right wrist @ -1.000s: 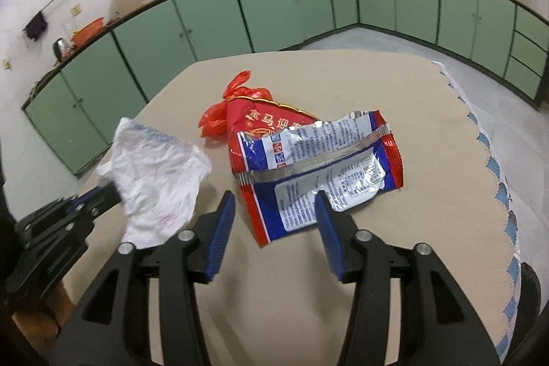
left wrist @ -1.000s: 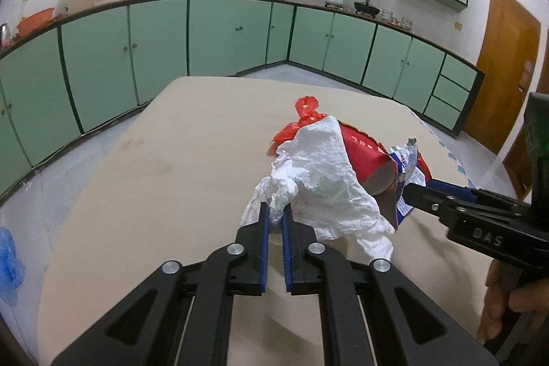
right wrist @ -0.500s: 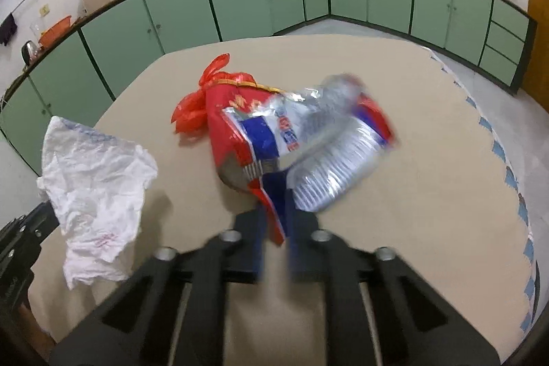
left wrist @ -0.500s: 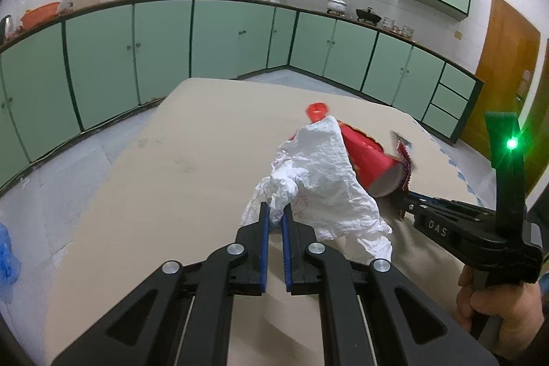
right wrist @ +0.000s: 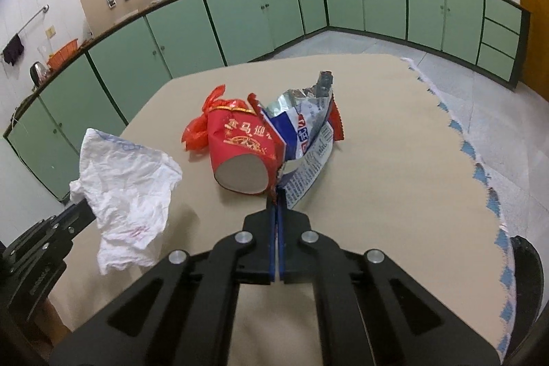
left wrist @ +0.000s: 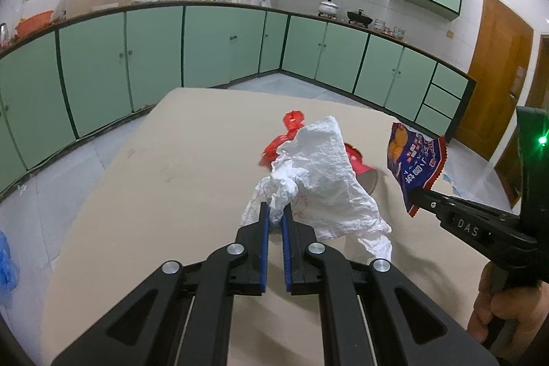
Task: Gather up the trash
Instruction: 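Grasp the blue snack wrapper with the right tool while the left tool holds the white bag, then carry the white bag and wrapper over the bin and release both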
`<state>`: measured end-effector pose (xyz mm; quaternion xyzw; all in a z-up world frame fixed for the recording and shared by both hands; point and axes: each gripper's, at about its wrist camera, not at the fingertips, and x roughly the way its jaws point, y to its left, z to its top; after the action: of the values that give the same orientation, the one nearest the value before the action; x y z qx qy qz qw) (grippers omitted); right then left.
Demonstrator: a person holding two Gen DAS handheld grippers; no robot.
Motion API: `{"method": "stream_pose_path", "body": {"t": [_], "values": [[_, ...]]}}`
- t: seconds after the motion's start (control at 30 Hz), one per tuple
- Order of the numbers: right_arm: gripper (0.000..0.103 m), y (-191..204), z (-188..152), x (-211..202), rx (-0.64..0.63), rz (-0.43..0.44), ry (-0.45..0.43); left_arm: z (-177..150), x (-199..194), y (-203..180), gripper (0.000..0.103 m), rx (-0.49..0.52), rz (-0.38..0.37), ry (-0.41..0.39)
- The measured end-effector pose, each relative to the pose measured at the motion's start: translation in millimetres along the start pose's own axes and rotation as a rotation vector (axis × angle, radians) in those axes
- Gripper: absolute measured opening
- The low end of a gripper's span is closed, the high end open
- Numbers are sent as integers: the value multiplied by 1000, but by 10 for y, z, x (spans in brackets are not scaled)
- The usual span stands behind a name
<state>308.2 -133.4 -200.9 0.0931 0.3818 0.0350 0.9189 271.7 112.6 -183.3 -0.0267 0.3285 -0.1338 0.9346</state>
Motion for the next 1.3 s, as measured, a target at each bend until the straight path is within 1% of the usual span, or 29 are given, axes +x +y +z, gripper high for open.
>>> {"method": "stream_pose_path", "body": {"t": [0.2,0.4,0.63,0.87,0.97,1.07,1.17,1.3], "values": [[0,-123,-15,-327,10,10,-30,43,-124,-148,7,15,-9,-14],[0,-226,-23,-737,5,16,-69,78,-249,-327,7,47,-24,-28],[0,-464,-85,-1148,15,5,-104,76,-427,-651,7,80,-51,-44],[0,-774,-226,-1588,19,-21,-132,65,-559,-1031,7,117,-78,-47],[0,-984,-321,-1786,24,-45,-141,43,-584,-1249,7,140,-101,-42],[0,-1229,-405,-1956,36,-76,-145,-1,-622,-1542,7,186,-124,-43],[0,-1562,-537,-2128,65,-117,-145,-62,-600,-1863,7,217,-168,-31],[0,-2081,-774,-2298,126,-173,-122,-131,-532,-2325,7,263,-230,-12]]}}
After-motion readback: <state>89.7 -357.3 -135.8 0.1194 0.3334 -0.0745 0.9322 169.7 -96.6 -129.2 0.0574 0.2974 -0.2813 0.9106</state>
